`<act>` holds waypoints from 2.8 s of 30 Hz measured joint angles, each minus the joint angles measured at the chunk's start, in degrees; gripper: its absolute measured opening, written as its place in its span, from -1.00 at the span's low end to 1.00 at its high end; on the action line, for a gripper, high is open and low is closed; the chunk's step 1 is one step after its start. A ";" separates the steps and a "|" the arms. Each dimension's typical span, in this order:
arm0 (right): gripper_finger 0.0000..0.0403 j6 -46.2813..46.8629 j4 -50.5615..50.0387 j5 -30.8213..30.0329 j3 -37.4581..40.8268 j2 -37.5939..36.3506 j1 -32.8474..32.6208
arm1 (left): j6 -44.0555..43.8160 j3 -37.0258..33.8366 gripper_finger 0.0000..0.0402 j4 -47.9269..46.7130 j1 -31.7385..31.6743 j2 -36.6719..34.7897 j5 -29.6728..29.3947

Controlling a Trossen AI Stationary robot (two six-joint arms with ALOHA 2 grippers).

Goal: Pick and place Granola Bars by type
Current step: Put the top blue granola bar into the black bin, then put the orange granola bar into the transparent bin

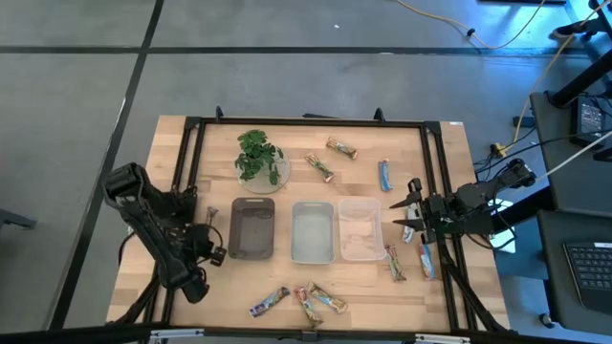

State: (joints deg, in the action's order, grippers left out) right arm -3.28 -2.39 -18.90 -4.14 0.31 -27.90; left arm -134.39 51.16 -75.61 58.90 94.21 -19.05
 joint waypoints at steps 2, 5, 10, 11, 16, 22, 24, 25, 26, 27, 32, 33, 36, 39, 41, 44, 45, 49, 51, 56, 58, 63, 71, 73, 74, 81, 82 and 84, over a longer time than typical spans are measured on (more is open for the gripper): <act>-0.05 -0.08 0.00 0.00 0.00 0.00 0.01 | 0.16 0.00 -0.50 -1.82 -0.69 -2.14 -1.36; -0.05 -0.12 0.00 0.00 0.00 -0.02 0.02 | 0.70 0.10 -0.50 -5.79 -1.60 -5.58 -1.89; -0.05 -0.33 0.00 -0.09 0.00 0.00 0.02 | 1.58 1.73 -0.50 -10.93 -3.00 -10.47 -10.08; -0.05 -0.41 0.00 -0.09 0.00 -0.01 0.00 | 2.40 2.10 -0.50 -10.90 -3.43 -11.34 -13.57; -0.05 -1.52 0.00 -0.11 0.00 0.00 0.02 | 9.83 4.48 -0.50 -7.10 -7.12 -13.75 -24.91; -0.05 -1.93 0.00 -1.53 0.00 0.00 0.02 | 25.68 6.43 -0.49 6.54 -14.49 -13.70 -24.57; -0.05 -1.93 -0.02 -1.90 0.00 0.00 0.02 | 30.60 6.43 -0.49 11.65 -16.83 -13.68 -23.05; -0.05 -1.72 -0.02 -2.00 0.00 0.00 0.02 | 32.49 6.43 -0.49 13.57 -17.73 -13.68 -22.06; -0.05 -1.67 -0.02 -2.03 0.00 0.00 0.01 | 34.08 6.43 -0.49 15.12 -18.65 -13.67 -20.89; -0.05 -1.67 -0.04 -2.01 0.00 0.00 0.02 | 35.23 6.43 -0.49 16.33 -19.52 -13.65 -19.83; -0.05 -1.56 -0.04 -2.01 0.00 0.00 0.02 | 38.63 6.43 -0.49 17.70 -22.37 -13.04 -13.54; -0.05 -1.54 -0.04 -2.01 0.00 0.00 0.02 | 39.04 6.43 -0.49 17.72 -22.70 -12.50 -12.80; -0.05 -1.54 -0.04 -2.01 0.00 -0.02 0.00 | 40.24 6.43 -0.49 18.81 -23.26 -10.63 -11.39; -0.05 -1.59 -0.07 -2.01 0.00 0.00 0.01 | 41.12 6.43 -0.49 19.74 -23.75 -8.40 -8.67; -0.05 -1.63 -0.06 -2.03 0.00 0.00 0.01 | 41.10 6.43 -0.49 20.25 -24.04 -6.94 -6.62; -0.05 -1.67 -0.07 -2.03 0.00 0.00 0.00 | 40.64 6.43 -0.49 20.22 -24.22 -5.44 -5.32; -0.05 -1.67 -0.07 -2.03 0.00 0.00 0.02 | 40.66 6.43 -0.49 20.19 -24.23 -5.17 -5.27; -0.05 -1.65 -0.07 -2.03 0.00 -0.01 0.01 | 40.65 6.43 -0.49 20.21 -24.20 -5.03 -5.44; -0.05 -1.57 -0.07 -2.03 0.00 -0.01 0.01 | 40.66 6.43 -0.49 20.21 -24.19 -5.03 -5.88; -0.05 -1.56 -0.07 -2.02 0.00 0.00 0.01 | 40.66 6.43 -0.49 20.19 -24.20 -5.03 -6.73; -0.05 -1.55 -0.07 -2.02 0.00 0.00 0.02 | 40.66 6.43 -0.49 20.19 -24.20 -5.03 -6.68; -0.05 -1.55 -0.07 -2.03 0.00 -0.02 0.02 | 40.66 6.43 -0.49 20.19 -24.18 -5.03 -6.67; -0.05 -1.54 -0.07 -2.02 0.00 0.00 0.02 | 40.66 6.43 -0.36 20.19 -24.16 -5.04 -6.78; -0.05 -1.54 -0.07 -2.03 0.00 0.00 0.02 | 40.69 6.43 -0.30 20.17 -24.16 -5.05 -6.78; -0.05 -1.54 -0.07 -2.03 0.00 0.00 0.02 | 40.84 6.43 -0.27 20.18 -24.16 -5.05 -6.78; -0.05 -1.52 1.07 -2.01 0.00 0.00 0.00 | 41.95 7.35 -0.16 19.88 -24.20 -7.46 -4.87; -0.05 -1.52 1.79 -1.99 0.00 0.00 0.02 | 43.19 7.73 -0.16 19.91 -24.25 -8.30 -4.76; -0.05 -1.50 2.43 -1.99 -0.02 -0.02 0.01 | 46.39 8.35 -0.16 19.95 -24.49 -10.00 -6.55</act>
State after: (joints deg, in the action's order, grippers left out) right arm -4.78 0.04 -20.88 -4.16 0.30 -27.89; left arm -88.00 59.51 -55.66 34.41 84.22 -25.60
